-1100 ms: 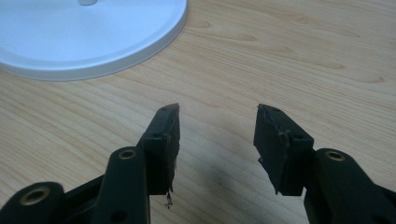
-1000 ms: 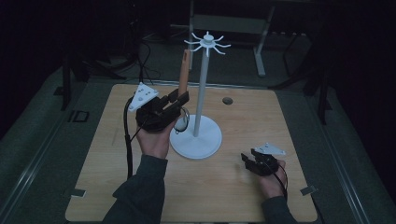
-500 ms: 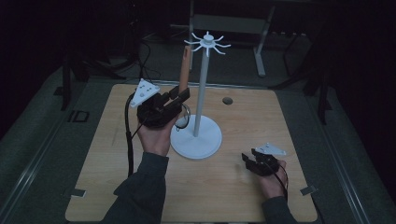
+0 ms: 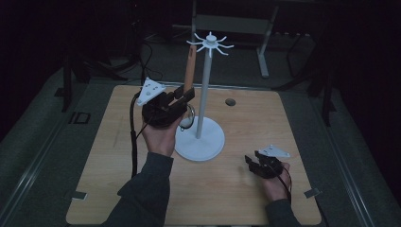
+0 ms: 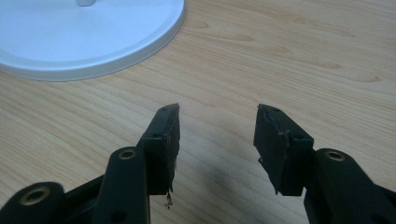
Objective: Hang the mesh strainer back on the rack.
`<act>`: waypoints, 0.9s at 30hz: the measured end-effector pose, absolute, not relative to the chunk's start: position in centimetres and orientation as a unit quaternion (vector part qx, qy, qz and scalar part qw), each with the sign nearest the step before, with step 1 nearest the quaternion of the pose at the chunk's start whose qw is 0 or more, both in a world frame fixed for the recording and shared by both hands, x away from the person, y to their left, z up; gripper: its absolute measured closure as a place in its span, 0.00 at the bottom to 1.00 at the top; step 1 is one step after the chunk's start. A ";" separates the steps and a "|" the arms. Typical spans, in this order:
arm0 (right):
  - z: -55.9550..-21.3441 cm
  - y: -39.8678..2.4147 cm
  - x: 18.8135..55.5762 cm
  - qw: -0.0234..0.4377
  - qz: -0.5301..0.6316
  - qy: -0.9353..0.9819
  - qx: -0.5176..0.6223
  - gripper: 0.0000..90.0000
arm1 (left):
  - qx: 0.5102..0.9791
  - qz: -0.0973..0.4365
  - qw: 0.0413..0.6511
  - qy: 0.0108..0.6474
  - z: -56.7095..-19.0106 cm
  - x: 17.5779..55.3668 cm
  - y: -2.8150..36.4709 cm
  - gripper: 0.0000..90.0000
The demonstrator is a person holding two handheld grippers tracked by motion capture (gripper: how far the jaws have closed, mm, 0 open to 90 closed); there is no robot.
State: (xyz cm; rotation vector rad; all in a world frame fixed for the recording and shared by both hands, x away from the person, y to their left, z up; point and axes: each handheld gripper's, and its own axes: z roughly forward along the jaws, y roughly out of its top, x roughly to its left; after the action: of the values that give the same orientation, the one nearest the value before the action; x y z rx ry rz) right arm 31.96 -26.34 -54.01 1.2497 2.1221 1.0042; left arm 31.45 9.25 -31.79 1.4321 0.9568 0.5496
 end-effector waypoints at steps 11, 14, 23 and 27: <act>-54.1 -26.3 31.9 0.237 0.366 0.775 0.457 0.56 | 0.624 0.236 0.616 0.418 -31.9 31.9 8.9 0.77; -54.1 -26.4 32.0 0.237 0.365 0.775 0.457 0.56 | 0.625 0.236 0.615 0.419 -31.9 32.1 8.7 0.77; -54.1 -26.4 32.0 0.238 0.366 0.775 0.457 0.56 | 0.630 0.235 0.610 0.420 -31.9 32.5 8.3 0.77; -54.1 -26.4 31.9 0.238 0.365 0.776 0.457 0.56 | 0.632 0.236 0.606 0.421 -31.9 32.7 8.1 0.77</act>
State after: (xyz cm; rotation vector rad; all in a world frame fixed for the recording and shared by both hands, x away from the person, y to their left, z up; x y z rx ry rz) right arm 31.94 -26.38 -54.08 1.2512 2.1249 1.0009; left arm 32.75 8.13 -31.89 1.4619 0.9748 0.5466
